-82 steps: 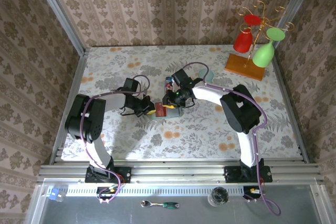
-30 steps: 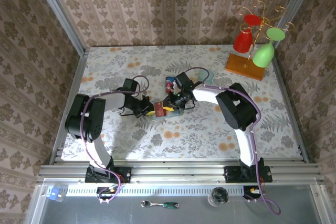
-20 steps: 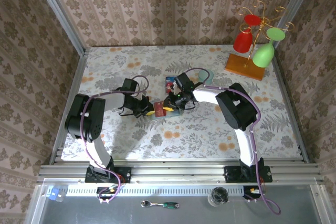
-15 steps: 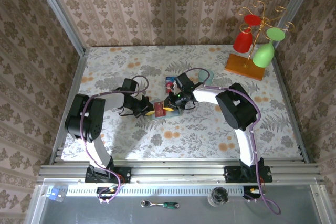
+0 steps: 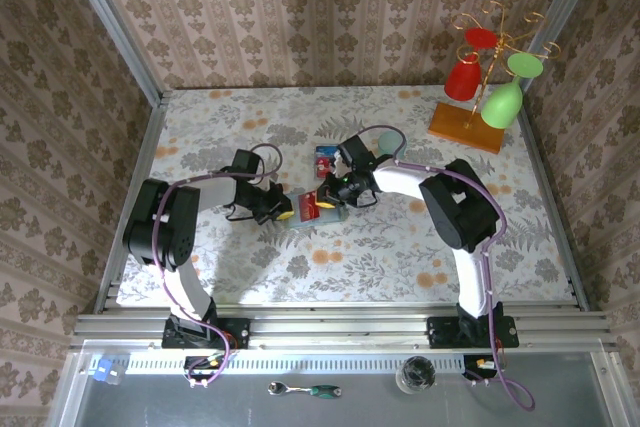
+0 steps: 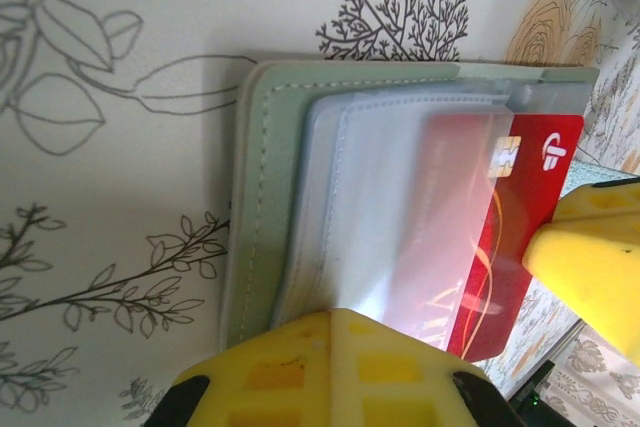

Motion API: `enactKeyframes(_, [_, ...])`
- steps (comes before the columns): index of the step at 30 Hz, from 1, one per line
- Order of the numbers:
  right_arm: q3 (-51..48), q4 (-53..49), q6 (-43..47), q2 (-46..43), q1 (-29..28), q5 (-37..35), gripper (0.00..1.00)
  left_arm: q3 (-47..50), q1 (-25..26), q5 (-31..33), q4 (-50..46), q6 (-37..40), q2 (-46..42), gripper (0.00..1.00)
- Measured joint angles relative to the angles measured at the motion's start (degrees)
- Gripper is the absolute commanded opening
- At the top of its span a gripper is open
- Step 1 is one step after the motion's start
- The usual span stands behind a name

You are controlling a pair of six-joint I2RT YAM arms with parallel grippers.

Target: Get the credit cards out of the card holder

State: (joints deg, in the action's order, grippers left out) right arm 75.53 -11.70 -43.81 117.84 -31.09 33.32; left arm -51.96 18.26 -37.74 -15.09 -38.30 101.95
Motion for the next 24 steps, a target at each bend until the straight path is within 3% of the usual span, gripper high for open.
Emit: enactKeyframes(24, [1.99, -11.41, 5.16, -4.63, -1.11, -9.22, 0.07, -0.07, 0.02, -0.02, -0.11, 0.04, 0.00, 0.00])
